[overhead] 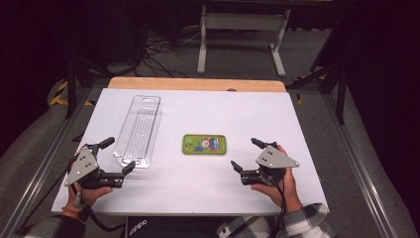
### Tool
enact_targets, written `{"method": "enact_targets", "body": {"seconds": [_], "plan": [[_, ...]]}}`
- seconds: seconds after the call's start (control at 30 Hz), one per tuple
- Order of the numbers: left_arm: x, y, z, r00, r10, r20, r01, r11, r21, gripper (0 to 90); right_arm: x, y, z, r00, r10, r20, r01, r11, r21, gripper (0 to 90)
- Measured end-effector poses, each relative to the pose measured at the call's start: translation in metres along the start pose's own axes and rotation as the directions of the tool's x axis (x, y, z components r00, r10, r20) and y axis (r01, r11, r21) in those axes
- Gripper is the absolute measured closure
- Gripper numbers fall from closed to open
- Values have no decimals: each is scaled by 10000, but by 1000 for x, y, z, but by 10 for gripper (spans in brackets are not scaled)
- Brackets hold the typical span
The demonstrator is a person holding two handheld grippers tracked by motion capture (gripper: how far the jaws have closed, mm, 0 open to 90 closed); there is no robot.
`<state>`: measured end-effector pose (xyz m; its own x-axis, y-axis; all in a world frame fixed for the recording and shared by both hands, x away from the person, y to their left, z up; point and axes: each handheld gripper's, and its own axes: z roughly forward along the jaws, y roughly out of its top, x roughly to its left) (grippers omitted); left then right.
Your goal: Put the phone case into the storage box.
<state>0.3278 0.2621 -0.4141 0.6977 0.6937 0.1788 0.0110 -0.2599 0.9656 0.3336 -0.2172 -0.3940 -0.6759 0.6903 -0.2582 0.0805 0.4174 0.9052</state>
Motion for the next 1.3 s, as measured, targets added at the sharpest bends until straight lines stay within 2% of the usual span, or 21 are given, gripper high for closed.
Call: {"method": "enact_targets", "body": {"seconds": [0.2,0.23,0.33,0.47,0.5,0.53,0.57,0.63,0.7,0.77,0.83,0.9,0.93,1.07,1.13,1.3], "plan": [[-1,-8,-4,9999,123,-35,-122,9994,322,35,-4,-1,7,9994,191,-305,-174,9983,564,110],[-1,-10,-5,10000,7,-55,-4,9991,421,32,-6,-1,9,9988,278,-395,-254,9979,604,116],[-1,-12,-8,9999,23,-131,-16,9984,567,32,-10,0,13,9986,432,-290,-408,9963,761,180],[-2,-13,-12,9994,67,-332,-49,9984,563,37,-16,7,24,9982,591,75,-595,9960,667,434],[-3,-13,-12,9993,47,-377,-24,9982,597,40,-18,11,29,9968,788,106,-793,9941,745,538],[-3,-13,-12,9993,47,-377,-24,9982,597,40,-18,11,29,9968,788,106,-793,9941,745,538],[-3,-14,-11,9993,32,-368,-8,9980,627,42,-21,14,39,9956,931,-35,-926,9928,762,660],[-4,-14,-11,9994,81,-341,-56,9973,739,42,-22,17,49,9954,953,-57,-944,9909,958,747],[-4,-14,-10,9995,104,-290,-81,9969,781,47,-25,18,60,9926,1189,-260,-1155,9875,1076,843],[-6,-15,-9,9995,161,-283,-136,9961,869,47,-27,20,71,9916,1278,-177,-1245,9839,1286,889],[-6,-15,-10,9992,269,-299,-240,9952,944,48,-28,21,80,9921,1251,-79,-1228,9822,1424,900],[-5,-15,-10,9981,455,-406,-415,9945,961,48,-31,22,91,9895,1438,-111,-1406,9791,1469,900],[-5,-15,-10,9979,464,-447,-413,9934,1072,49,-32,21,96,9886,1503,-50,-1477,9767,1559,900],[-5,-17,-10,9985,331,-432,-287,9948,982,49,-38,18,114,9836,1804,94,-1792,9681,1754,900],[-5,-17,-11,9985,363,-402,-321,9943,1015,49,-40,14,124,9780,2084,120,-2068,9594,1919,900],[-6,-17,-9,9982,470,-386,-426,9933,1077,50,-39,4,145,9791,2011,302,-2021,9456,2550,900]]}}
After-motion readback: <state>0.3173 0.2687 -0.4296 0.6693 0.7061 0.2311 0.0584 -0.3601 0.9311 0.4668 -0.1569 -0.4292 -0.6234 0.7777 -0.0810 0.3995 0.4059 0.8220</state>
